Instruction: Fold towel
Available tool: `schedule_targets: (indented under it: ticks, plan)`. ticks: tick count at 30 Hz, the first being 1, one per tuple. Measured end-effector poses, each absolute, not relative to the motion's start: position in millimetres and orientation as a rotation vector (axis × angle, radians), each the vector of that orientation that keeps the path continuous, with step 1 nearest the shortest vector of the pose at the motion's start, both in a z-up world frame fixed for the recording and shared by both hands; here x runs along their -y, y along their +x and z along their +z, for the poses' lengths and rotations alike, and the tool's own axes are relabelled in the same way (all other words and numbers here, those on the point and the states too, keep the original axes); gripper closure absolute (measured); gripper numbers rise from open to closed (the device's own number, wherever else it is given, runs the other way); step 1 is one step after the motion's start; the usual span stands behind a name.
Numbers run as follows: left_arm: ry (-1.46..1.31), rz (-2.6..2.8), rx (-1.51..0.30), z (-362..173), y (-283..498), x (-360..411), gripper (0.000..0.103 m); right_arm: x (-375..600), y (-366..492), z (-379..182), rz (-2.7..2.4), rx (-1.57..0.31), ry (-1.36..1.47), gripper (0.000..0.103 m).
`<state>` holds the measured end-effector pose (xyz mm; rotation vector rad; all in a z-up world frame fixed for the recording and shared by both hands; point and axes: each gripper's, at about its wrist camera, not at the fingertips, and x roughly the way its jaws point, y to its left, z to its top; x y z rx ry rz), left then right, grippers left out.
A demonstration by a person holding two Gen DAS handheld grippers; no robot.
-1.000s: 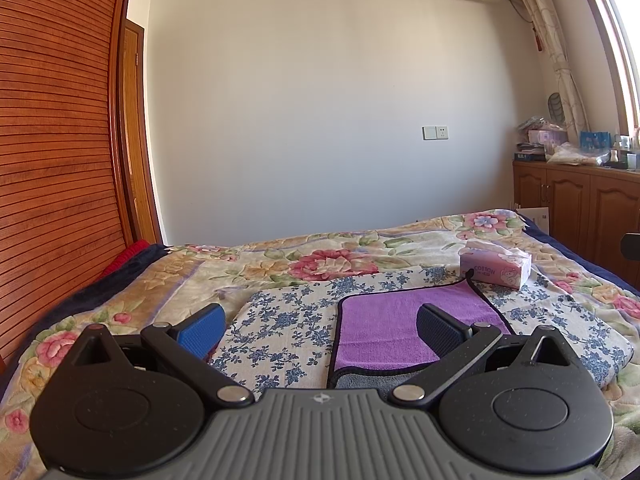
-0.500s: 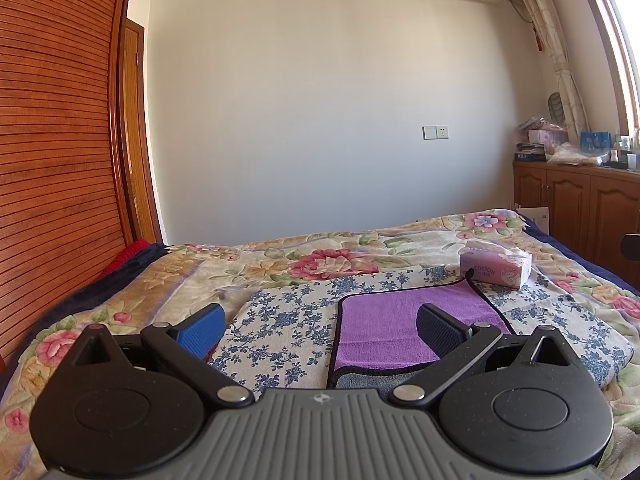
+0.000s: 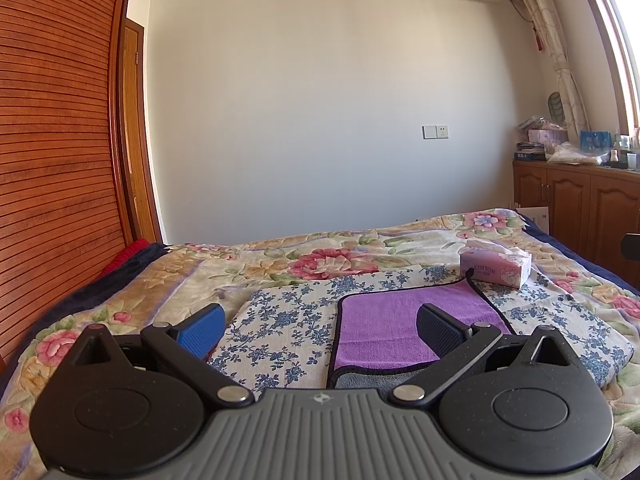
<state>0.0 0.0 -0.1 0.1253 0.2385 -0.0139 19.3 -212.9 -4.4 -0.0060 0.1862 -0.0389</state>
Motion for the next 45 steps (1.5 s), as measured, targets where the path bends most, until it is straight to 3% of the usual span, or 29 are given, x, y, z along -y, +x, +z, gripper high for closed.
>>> schedule_targets:
  ticks: [45]
  plan:
    - [0.154,-0.073,-0.331,-10,29,7,0.0,206,48,-14,0.002,-0.261,-0.039,0.0]
